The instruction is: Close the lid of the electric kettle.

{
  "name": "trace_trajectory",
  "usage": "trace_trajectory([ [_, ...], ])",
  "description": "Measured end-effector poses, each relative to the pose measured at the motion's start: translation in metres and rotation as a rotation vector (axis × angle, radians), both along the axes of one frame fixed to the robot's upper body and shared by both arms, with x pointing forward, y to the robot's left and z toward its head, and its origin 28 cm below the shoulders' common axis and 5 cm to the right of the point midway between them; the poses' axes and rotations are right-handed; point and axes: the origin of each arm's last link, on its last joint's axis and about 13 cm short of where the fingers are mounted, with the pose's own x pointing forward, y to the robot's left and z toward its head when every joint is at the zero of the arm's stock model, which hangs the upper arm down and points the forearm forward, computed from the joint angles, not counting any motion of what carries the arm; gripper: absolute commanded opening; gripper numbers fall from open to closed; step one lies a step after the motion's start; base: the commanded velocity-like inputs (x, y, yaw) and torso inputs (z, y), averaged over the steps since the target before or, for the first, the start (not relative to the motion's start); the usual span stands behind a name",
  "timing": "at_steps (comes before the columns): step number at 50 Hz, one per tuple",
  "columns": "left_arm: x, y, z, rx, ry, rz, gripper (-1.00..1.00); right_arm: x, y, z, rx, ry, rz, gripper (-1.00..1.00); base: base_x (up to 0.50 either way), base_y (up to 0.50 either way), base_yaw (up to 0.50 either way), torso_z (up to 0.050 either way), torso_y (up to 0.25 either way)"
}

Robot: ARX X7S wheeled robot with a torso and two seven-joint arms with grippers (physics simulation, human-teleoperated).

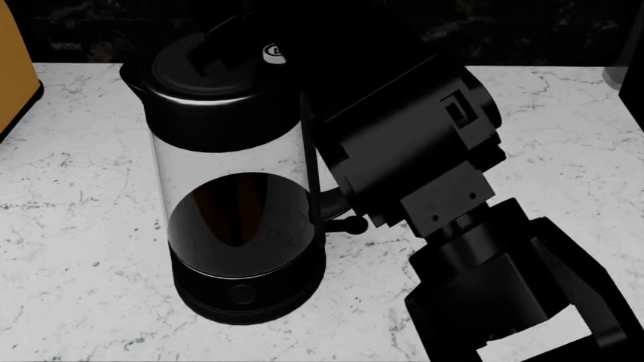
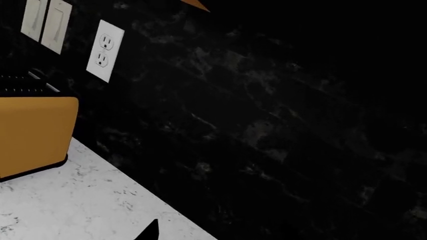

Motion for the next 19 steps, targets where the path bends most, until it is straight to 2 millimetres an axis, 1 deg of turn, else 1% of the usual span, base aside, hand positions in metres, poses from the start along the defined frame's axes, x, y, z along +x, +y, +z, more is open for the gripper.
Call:
trace_trajectory([
  [7,-0.002,0.002,-0.001,0.001,0.0,0.008,1.0,0.0,0.006,-0.004,0.002,-0.037,0.014,1.0,0.0,0.0,0.01,0.0,0.0],
  [12,-0.002,0.003,-0.002,0.0,0.002,0.011,1.0,0.0,0.005,-0.004,-0.001,-0.054,0.0,1.0,0.0,0.0,0.0,0.0,0.0],
  [19,-0.002,0.002,-0.004,-0.002,0.005,0.011,1.0,-0.011,0.0,-0.003,-0.005,-0.069,-0.011,1.0,0.0,0.0,0.0,0.0,0.0],
])
